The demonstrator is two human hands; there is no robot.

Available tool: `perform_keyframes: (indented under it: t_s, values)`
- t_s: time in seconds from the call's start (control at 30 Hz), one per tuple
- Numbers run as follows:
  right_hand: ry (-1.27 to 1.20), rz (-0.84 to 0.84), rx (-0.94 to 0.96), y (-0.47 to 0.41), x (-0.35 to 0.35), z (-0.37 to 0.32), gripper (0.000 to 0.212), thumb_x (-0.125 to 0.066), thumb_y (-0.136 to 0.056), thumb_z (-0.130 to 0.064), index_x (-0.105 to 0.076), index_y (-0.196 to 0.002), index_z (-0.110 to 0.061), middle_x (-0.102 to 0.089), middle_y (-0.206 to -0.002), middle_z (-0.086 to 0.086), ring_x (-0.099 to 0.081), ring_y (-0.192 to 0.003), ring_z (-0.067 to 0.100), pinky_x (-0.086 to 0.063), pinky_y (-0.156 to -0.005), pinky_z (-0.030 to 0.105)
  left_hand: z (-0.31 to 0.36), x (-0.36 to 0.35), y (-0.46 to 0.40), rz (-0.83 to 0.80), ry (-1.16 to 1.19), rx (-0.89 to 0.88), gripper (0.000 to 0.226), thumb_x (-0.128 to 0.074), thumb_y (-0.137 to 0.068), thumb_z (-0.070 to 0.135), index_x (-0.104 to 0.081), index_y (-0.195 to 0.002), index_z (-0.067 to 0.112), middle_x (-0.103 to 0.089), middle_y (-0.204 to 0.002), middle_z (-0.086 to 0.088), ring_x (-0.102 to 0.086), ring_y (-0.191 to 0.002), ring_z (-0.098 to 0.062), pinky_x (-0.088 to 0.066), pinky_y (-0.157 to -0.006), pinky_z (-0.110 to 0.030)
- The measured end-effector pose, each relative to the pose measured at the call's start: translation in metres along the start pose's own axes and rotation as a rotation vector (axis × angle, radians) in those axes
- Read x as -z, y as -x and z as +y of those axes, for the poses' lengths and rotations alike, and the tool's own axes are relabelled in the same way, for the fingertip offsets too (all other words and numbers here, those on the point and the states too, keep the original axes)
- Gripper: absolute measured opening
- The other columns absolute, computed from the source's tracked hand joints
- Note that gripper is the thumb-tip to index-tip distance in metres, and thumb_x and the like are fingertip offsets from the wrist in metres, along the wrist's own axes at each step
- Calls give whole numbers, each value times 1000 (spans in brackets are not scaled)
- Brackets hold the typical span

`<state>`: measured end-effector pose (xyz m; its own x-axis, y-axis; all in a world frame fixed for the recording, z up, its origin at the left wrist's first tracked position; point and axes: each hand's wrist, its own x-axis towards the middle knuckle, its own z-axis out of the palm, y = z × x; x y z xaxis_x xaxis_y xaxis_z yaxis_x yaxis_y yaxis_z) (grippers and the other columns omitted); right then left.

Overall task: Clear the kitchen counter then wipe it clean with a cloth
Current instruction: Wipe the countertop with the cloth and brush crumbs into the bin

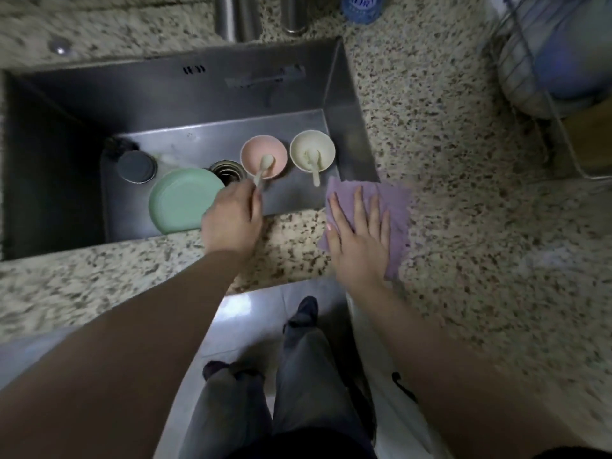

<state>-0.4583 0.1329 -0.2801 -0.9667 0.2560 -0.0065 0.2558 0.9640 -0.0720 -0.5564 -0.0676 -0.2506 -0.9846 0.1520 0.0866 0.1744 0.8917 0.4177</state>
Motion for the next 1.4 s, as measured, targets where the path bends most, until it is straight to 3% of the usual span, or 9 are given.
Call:
perform_keyframes:
  t_s: [0.17,0.43,0.7,0.9,1.03,1.17,1.4]
  values:
    - [-28,-64,-64,22,-1,-80,54,-16,-101,-50,-15,-154,-44,-11,-166,3,-8,-152,33,-9,-122,52,-91,53,33,22,31,59,24,-39,-99,25,-56,-96,10,-58,-95,-13,-55,-87,-36,-47,-65,-48]
    - [-37,-106,95,57,-11,-231,54,-18,-102,-50,-11,-155,-44,-4,-167,2,-1,-153,33,-3,-122,53,-231,129,94,167,-99,160,24,-46,-98,19,-59,-91,1,-54,-91,-20,-52,-81,-37,-42,-67,-45]
    - [-34,-162,231,89,-19,-375,55,-14,-102,-51,-3,-155,-45,5,-167,2,7,-152,32,-1,-122,53,-337,185,146,222,-59,256,22,-49,-97,18,-61,-91,1,-54,-90,-19,-54,-85,-37,-45,-70,-46]
    - [-73,-156,342,110,-30,-467,55,-12,-99,-55,3,-152,-47,5,-167,2,8,-152,32,2,-122,53,-380,207,162,225,-33,285,16,-50,-95,16,-60,-94,3,-57,-94,-17,-54,-87,-37,-46,-73,-46]
    - [-47,-204,472,106,-38,-534,60,-15,-98,-59,3,-153,-44,8,-166,5,12,-151,35,-1,-121,55,-416,222,157,209,-41,414,15,-50,-94,16,-59,-98,4,-57,-96,-15,-53,-89,-35,-45,-75,-45]
    - [-41,-190,584,67,-43,-571,64,-17,-95,-62,-2,-154,-43,7,-166,7,12,-151,38,-2,-120,57,-433,226,116,170,-29,463,17,-49,-92,13,-61,-102,8,-58,-100,-12,-53,-92,-31,-45,-79,-45]
    - [-1,-145,708,60,-44,-572,75,-19,-85,-74,-6,-154,-47,5,-166,6,11,-151,38,3,-120,58,-428,231,104,143,-45,459,17,-47,-94,13,-61,-101,6,-59,-99,-14,-54,-91,-32,-45,-79,-44]
